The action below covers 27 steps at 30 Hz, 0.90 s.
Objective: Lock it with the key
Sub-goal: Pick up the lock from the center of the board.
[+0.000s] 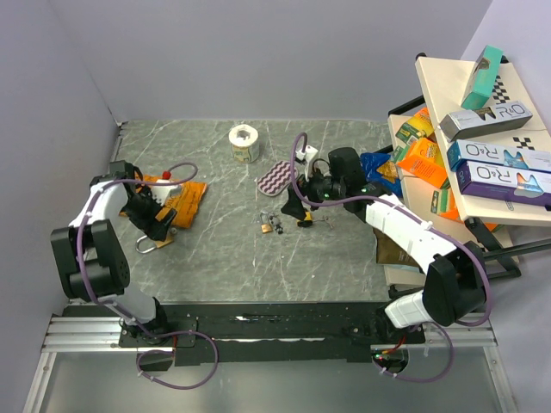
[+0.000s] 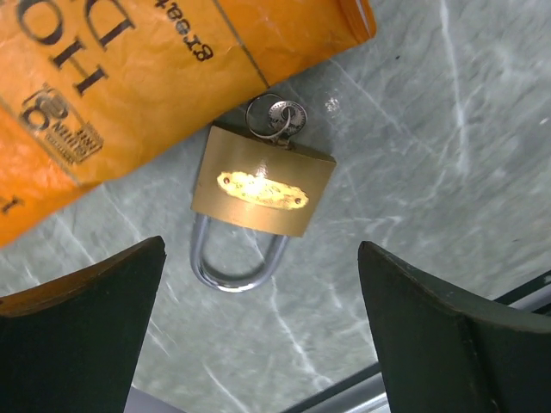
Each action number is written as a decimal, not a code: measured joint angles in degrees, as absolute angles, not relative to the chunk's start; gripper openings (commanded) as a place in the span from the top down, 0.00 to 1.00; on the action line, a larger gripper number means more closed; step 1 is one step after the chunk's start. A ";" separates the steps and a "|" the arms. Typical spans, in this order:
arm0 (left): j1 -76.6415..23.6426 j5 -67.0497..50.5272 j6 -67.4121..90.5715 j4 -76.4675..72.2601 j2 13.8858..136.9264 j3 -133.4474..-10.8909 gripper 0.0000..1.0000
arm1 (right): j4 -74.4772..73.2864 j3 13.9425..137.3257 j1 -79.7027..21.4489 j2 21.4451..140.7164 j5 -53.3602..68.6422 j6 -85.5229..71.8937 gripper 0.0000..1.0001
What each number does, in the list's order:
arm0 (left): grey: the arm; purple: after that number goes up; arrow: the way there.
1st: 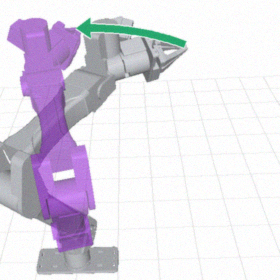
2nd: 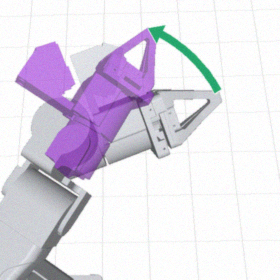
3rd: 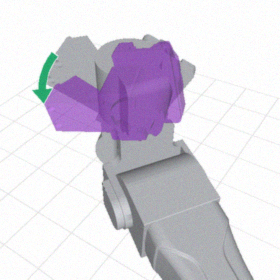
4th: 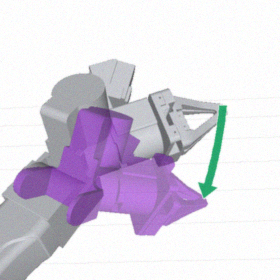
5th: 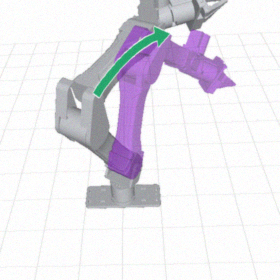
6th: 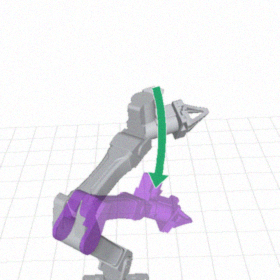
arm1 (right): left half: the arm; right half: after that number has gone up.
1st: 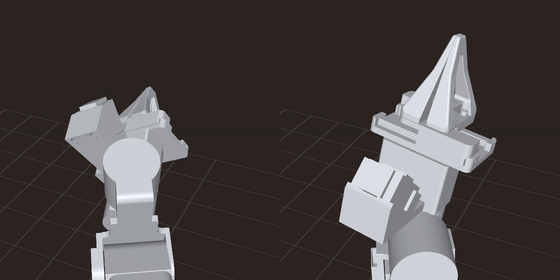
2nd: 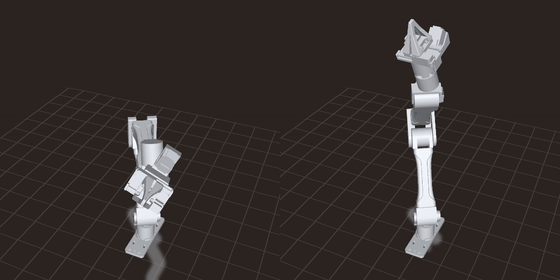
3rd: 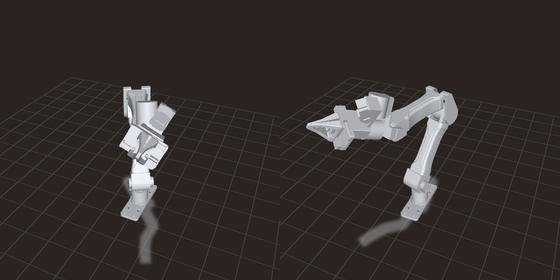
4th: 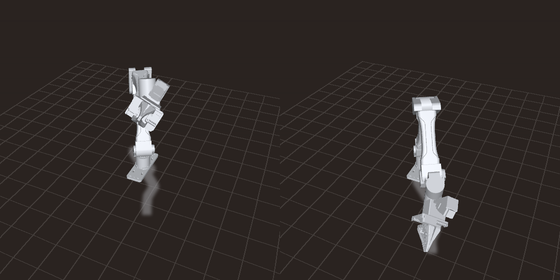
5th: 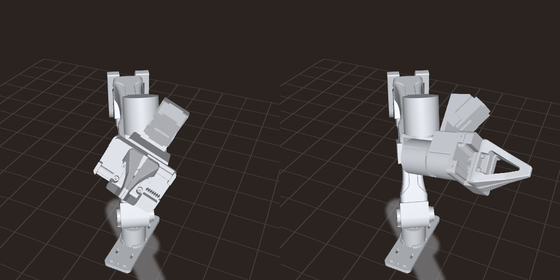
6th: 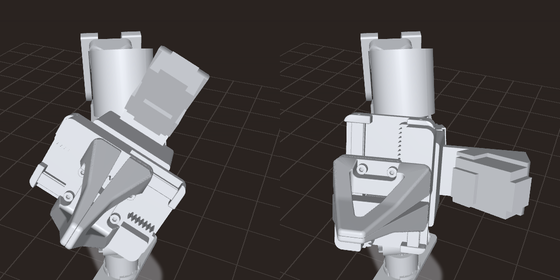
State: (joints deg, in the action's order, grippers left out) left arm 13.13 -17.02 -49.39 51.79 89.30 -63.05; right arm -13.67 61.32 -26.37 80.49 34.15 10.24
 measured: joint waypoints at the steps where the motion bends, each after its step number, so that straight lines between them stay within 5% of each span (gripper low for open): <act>1: 13.23 -17.17 -50.85 51.79 90.19 -63.24 0.03 | -13.63 61.28 -26.37 80.49 34.15 10.13 0.03; 20: 13.58 -17.39 -60.71 42.72 95.55 -56.86 0.14 | -13.15 58.74 -26.28 80.49 34.13 9.87 0.02; 23: 13.58 -17.19 -61.43 41.39 95.13 -56.12 0.23 | -13.13 58.74 -26.24 80.49 34.13 9.87 0.02; 27: 12.93 -16.91 -62.59 39.35 92.99 -53.43 0.50 | -13.15 58.74 -26.20 80.49 34.11 9.87 0.02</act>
